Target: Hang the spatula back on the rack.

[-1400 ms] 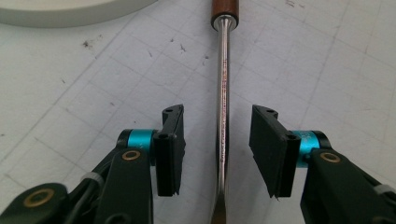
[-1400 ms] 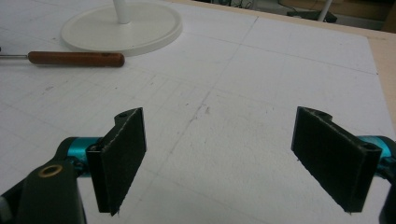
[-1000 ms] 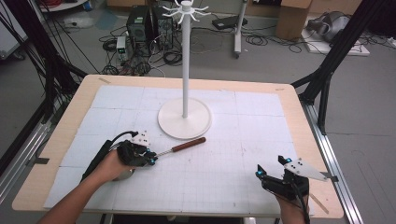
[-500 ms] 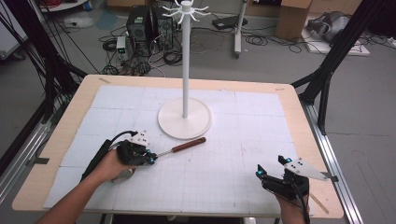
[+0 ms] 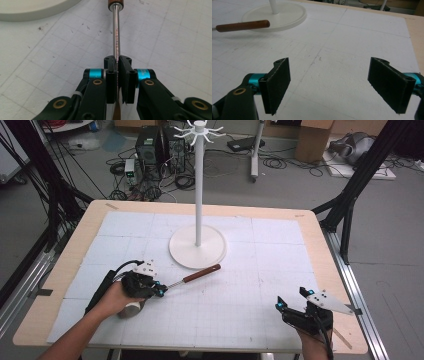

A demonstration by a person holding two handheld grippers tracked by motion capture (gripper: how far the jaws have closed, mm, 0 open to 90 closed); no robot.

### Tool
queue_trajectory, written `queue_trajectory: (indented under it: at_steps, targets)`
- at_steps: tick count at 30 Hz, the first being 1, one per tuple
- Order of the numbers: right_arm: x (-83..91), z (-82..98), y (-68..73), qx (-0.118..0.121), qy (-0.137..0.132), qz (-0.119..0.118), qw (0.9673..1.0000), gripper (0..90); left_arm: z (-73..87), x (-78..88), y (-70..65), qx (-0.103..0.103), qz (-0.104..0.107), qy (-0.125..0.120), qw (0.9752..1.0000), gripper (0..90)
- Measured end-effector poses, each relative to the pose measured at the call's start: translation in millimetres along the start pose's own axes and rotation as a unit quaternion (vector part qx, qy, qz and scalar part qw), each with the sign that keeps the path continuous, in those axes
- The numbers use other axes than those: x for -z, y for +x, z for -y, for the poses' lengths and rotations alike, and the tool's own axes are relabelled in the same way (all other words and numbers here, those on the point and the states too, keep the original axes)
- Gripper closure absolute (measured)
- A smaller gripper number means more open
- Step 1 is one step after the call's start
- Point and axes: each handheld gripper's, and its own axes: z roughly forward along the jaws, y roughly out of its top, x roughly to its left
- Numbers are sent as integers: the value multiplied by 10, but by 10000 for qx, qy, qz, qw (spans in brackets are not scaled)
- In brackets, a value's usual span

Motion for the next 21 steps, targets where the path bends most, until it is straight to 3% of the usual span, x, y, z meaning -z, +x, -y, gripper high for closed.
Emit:
queue_trajectory:
  at_steps: [7,13,21]
  targets:
    - [-3,-1,4,9,4,-4,10000,172,-12,103,-23,-52,2,-228,9997,840]
    - [3,2,0,-35,2,4,10000,172,40,216,-21,87,-58,-493,9987,839]
    - [0,2,1,-34,12,0,10000,172,114,399,-42,230,-220,-951,9950,839]
